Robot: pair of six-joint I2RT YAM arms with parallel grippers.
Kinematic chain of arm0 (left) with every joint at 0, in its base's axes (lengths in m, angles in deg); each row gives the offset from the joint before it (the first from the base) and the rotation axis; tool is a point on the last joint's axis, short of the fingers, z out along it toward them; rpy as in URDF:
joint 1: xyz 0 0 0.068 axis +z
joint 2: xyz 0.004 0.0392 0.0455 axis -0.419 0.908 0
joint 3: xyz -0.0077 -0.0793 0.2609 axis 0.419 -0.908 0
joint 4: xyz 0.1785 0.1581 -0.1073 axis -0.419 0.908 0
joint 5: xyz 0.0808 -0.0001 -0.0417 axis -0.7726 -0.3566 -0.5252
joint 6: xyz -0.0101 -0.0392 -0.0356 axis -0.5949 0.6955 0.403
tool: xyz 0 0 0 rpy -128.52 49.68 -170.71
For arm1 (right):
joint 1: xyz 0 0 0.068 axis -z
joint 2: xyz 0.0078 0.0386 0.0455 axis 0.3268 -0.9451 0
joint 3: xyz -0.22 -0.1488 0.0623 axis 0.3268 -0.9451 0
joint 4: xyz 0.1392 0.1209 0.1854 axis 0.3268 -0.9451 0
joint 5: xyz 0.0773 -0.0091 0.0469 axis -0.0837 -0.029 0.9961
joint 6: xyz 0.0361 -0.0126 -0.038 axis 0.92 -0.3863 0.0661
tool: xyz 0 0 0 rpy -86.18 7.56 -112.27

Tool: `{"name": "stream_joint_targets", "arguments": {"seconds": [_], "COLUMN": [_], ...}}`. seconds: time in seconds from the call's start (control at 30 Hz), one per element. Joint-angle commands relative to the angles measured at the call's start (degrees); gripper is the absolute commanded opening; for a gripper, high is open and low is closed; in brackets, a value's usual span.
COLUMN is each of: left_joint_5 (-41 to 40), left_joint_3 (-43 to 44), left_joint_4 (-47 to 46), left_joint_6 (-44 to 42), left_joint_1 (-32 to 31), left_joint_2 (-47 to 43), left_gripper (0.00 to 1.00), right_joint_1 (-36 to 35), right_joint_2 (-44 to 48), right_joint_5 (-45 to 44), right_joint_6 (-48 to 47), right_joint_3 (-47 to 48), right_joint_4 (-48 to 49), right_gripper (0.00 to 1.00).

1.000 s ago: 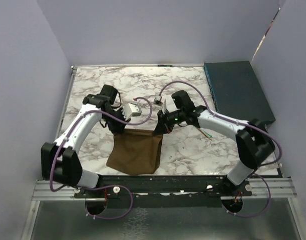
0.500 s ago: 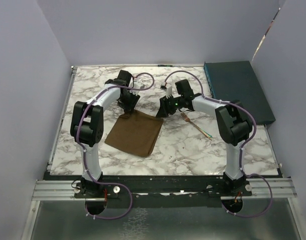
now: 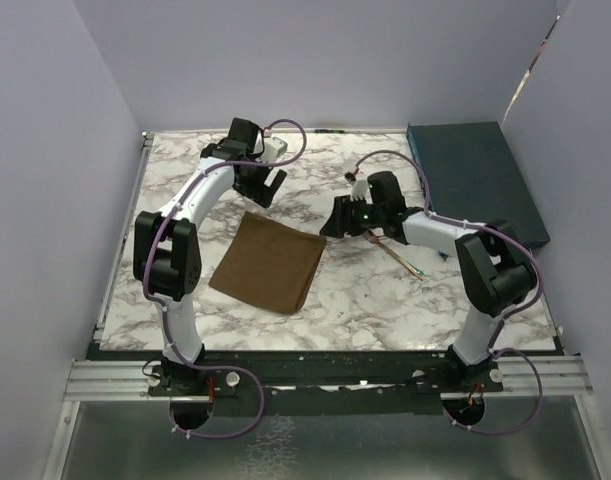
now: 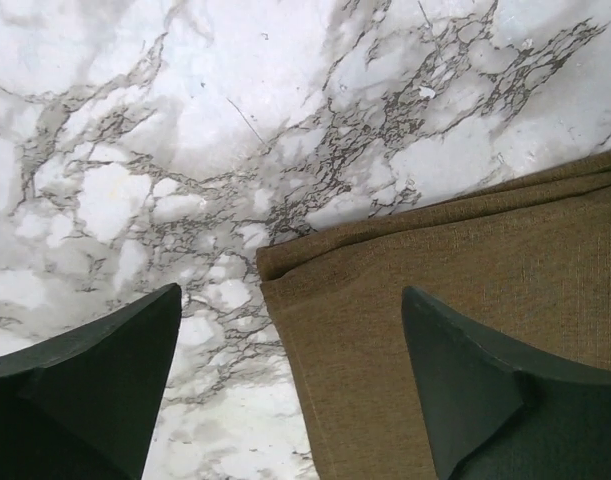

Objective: Fold the napkin into a case and place the utensils inside
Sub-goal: Turn over the napkin at the center of the board, then smooth out the napkin at the center of the board.

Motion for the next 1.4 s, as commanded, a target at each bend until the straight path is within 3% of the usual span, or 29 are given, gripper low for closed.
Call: {"name": "stream_joint_targets", "arguments": {"seconds": [0.0, 0.13, 0.2, 0.4, 0.6, 0.77, 0.87, 1.37], "left_joint_5": [-0.42, 0.58, 0.91, 2.81, -0.93, -9.28, -12.69, -17.2], "left_joint_3": [0.19, -2.28, -4.03, -5.92, -7.1, -7.86, -8.38, -5.11], "left_joint_4": [1.8, 0.9, 0.1, -0.58, -0.37, -2.89, -5.23, -9.72], "left_joint_6": [-3.78, -2.11, -1.43, -1.37, -3.03, -4.31, -5.07, -5.93], "left_joint_1": [0.26, 0.25, 0.26, -0.2, -1.24, -1.15, -1.15, 0.54], "left_joint_2": [-2.89, -1.8, -1.7, -3.42, -2.46, -1.13, -0.31, 4.52], "left_gripper": [0.87, 0.71, 0.68, 0.68, 0.68, 0.58, 0.57, 0.54], "right_joint_1": [0.06, -0.62, -1.09, -2.4, -2.57, -2.77, -2.77, -2.77], "right_joint_2": [4.38, 2.92, 1.29, -2.29, -5.41, -5.28, -5.08, -5.84], "right_joint_5": [3.21, 4.46, 5.16, 7.01, 4.64, -0.28, -2.74, -6.52], "right_joint_6": [11.47, 14.55, 15.61, 18.44, 18.97, 17.47, 16.06, 10.23], "right_joint_3": [-8.22, -11.01, -11.02, -11.19, -8.42, -7.85, -7.57, -4.57], "right_joint_4": [10.98, 14.99, 15.89, 19.25, 17.59, 15.43, 15.18, 13.74], "right_gripper": [0.59, 0.52, 0.48, 0.54, 0.47, 0.39, 0.37, 0.37]}}
